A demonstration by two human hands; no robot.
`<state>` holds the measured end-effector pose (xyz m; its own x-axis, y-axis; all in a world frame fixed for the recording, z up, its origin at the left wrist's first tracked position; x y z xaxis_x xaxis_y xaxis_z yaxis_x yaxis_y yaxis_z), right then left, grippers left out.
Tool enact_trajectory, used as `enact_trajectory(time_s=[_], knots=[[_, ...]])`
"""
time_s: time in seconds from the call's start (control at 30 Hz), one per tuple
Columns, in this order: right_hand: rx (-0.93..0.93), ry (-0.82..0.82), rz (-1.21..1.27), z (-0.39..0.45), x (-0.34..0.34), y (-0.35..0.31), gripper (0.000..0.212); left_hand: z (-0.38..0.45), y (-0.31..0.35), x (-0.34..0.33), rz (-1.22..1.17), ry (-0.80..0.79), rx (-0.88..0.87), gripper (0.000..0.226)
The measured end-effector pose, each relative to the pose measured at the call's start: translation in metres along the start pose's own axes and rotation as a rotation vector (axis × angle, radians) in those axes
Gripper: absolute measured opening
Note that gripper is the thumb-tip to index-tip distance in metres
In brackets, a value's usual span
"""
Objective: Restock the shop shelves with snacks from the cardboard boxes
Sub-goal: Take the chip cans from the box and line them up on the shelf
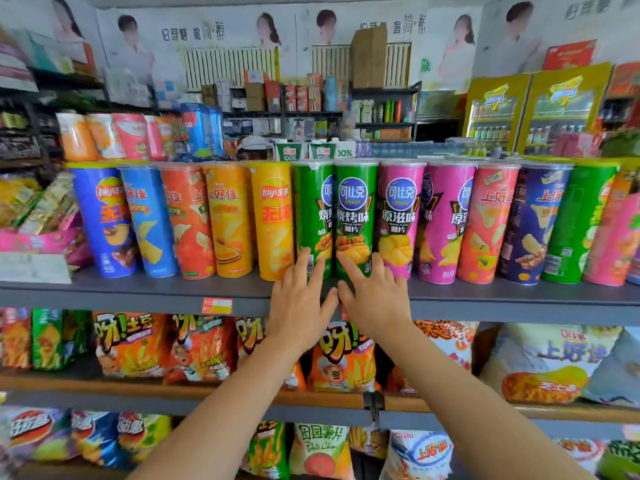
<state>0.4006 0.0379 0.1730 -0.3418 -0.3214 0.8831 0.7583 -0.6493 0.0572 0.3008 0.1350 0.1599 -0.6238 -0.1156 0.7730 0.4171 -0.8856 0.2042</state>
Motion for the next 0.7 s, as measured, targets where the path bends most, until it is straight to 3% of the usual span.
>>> enact_trajectory(time_s=[0.07,0.23,0.33,0.43,0.53,0.7], knots=[[-0.024,0.008,-0.010,-0.002,0.001,-0.002,0.058,-0.003,-0.004,0.002,-0.047,0.027,-0.014,0.065],[-0.011,0.214,-0.015,-0.006,0.011,-0.028,0.056,-0.012,-0.055,0.020,-0.099,0.122,0.075,0.065],[0.163,0.177,0.058,-0.003,0.006,-0.074,0.055,-0.015,-0.083,0.026,-0.052,0.051,0.033,0.069],[0.255,0.101,0.088,-0.001,-0.006,-0.113,0.057,-0.020,-0.111,0.040,-0.070,0.081,0.062,0.071],[0.200,0.078,0.089,0.001,-0.008,-0.131,0.057,-0.027,-0.145,0.052,-0.067,0.105,0.131,0.068],[0.103,0.036,0.039,0.003,-0.008,-0.142,0.055,-0.025,-0.159,0.055,-0.070,-0.015,0.089,0.065]])
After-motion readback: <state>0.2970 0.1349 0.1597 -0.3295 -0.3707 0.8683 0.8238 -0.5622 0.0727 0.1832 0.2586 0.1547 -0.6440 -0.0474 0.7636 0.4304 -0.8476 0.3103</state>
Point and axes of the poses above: each hand's wrist, its own z-axis towards the middle knuckle, its own x-axis out of the back of the hand, y = z × x, the point moved 4 cm from there along z, towards the middle knuckle, and after that the axes turned 8 degrees about -z, right-handed, at the moved point
